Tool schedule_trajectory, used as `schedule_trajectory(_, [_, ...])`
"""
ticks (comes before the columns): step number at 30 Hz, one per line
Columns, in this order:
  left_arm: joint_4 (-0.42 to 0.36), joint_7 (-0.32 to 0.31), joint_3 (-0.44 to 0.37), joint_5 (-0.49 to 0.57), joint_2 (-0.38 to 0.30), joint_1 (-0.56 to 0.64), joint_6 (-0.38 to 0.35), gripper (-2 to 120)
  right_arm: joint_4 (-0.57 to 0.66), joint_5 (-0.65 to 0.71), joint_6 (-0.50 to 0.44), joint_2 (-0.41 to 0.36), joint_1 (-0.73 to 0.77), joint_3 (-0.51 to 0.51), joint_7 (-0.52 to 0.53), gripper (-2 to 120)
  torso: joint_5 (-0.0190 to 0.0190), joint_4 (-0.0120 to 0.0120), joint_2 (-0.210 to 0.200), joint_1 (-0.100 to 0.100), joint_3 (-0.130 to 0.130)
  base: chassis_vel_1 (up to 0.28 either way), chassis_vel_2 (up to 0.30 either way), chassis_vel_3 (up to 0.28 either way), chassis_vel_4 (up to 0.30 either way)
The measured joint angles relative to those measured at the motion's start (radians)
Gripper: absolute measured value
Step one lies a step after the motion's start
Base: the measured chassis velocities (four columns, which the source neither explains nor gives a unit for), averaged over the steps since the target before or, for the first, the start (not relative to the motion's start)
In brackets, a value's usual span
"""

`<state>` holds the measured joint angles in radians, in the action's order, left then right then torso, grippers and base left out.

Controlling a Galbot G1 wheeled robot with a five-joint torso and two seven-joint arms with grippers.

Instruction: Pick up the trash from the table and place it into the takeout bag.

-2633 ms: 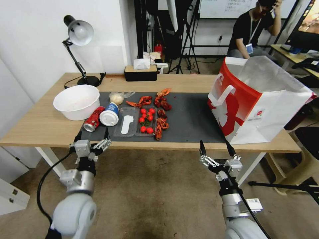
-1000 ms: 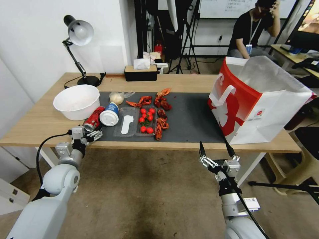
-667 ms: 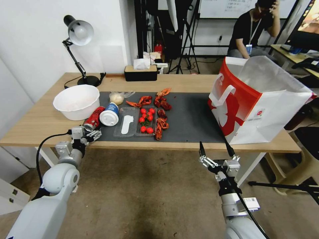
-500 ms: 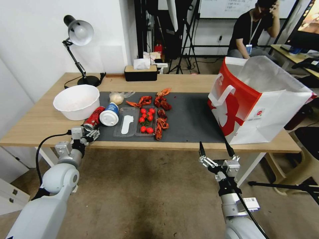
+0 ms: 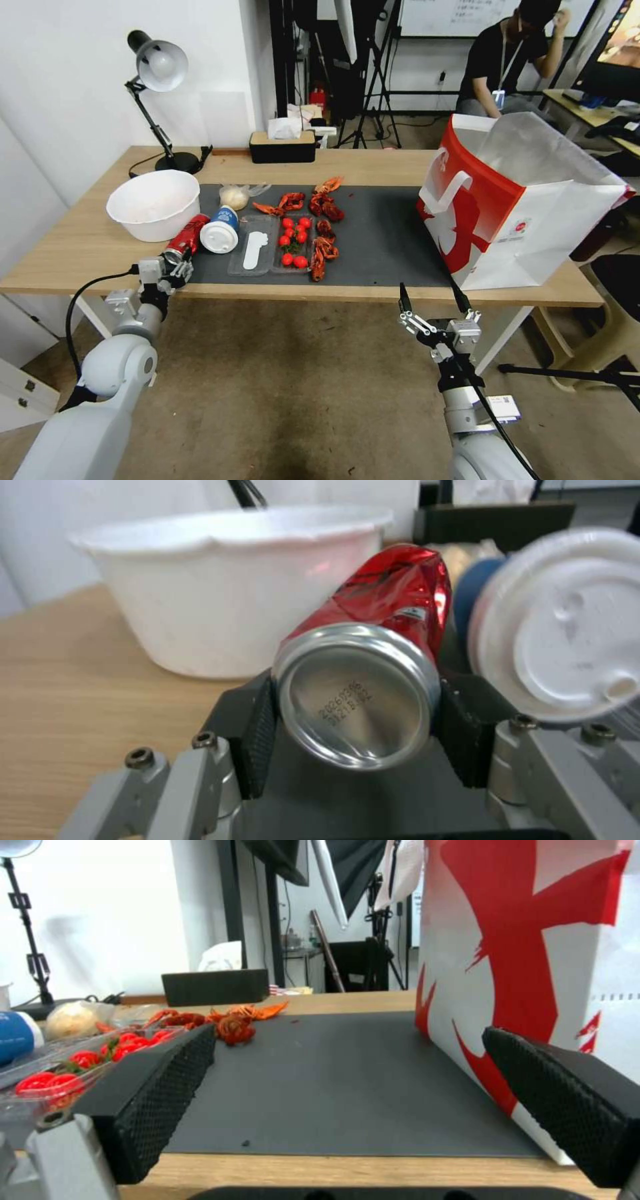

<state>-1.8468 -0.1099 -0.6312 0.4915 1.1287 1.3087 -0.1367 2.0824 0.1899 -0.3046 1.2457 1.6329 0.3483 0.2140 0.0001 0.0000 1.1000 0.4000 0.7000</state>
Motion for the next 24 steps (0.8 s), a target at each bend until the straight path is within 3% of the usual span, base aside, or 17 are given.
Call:
schedule_trajectory(4, [-0.029,0.0,-0.037,-0.029,0.027,0.032,0.052,50,0.0,-0.002,0.0,0.0,-0.002,-0.004,-0.001,100,-0.0002,0.0001,0.0,0.0,0.0,0.0,0.0,0.0,0.0])
schedule_trajectory(7, [-0.092,0.005,-0.066,-0.031,0.045,0.055,0.09,50,0.004,-0.002,0.0,0.0,-0.003,-0.004,-0.001,100,0.0,0.0001,0.0,0.0,0.0,0.0,0.0,0.0,0.0])
schedule_trajectory(16, [-0.268,0.044,-0.064,0.024,0.03,0.046,0.078,50,0.016,-0.004,0.0,-0.002,0.001,-0.004,-0.001,100,0.0,-0.0001,0.0,0.0,0.0,0.0,0.0,0.0,0.0])
schedule_trajectory(19, [-0.346,0.054,-0.024,0.106,0.001,0.013,0.062,50,0.023,-0.006,0.0,-0.002,0.006,-0.002,-0.001,100,0.0002,-0.0001,0.0,0.0,0.0,0.0,0.0,0.0,0.0])
schedule_trajectory(24, [-0.354,0.092,0.043,0.252,-0.076,-0.054,0.065,50,0.03,-0.011,0.002,-0.002,0.013,0.0,-0.001,100,-0.0001,-0.0001,0.0,0.0,0.0,0.0,0.0,0.0,0.0])
